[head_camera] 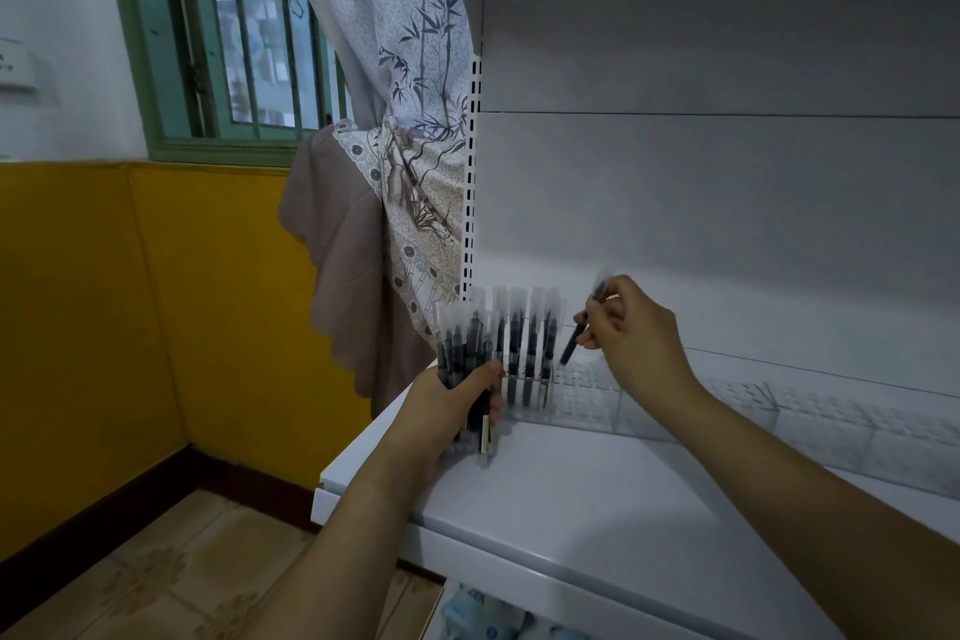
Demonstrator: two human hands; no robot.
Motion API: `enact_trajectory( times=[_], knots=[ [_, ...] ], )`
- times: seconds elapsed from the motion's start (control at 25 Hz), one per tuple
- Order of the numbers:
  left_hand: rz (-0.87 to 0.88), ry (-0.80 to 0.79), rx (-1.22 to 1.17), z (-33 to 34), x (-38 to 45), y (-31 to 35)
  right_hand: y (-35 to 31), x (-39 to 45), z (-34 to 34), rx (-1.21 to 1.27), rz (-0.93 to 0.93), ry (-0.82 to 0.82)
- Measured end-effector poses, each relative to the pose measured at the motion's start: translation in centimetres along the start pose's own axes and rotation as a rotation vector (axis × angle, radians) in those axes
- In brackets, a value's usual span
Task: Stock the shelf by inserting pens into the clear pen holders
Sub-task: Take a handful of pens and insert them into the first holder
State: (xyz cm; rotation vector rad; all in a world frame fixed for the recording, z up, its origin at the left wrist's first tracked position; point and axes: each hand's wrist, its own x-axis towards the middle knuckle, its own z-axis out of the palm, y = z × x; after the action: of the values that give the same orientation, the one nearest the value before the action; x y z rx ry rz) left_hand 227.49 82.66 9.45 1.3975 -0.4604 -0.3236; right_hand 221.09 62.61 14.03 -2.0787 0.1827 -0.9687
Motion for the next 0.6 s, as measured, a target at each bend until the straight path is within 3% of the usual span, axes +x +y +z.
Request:
enact_trajectory(
  times=[0.16,0.4,0.44,0.56,0.6],
  knots=[
    [0.005,-0.008,0.036,0.0,0.1,0.0,0.7,0.4,0.7,-0.21,-0.061,-0.166],
    [-0.034,-0.057,0.001,-0.4,0.3,-0.2,1.4,1.3,1.3,-0.419,-0.054,-0.263],
    [-0.023,-0.05,0.006,-0.4,0.3,-0.3,1.3,1.1,1.1,-0.402,-0.045,-0.208],
    [0.007,-0.027,0.023,-0.5,0.3,-0.4,-0.1,-1.7,0.3,-0.359,-0.148,0.155],
    [0.021,-0.028,0.029,-0.4,0.3,-0.4,-1.1,-2.7,0.5,-0.319,-0.174,0.17]
  ],
)
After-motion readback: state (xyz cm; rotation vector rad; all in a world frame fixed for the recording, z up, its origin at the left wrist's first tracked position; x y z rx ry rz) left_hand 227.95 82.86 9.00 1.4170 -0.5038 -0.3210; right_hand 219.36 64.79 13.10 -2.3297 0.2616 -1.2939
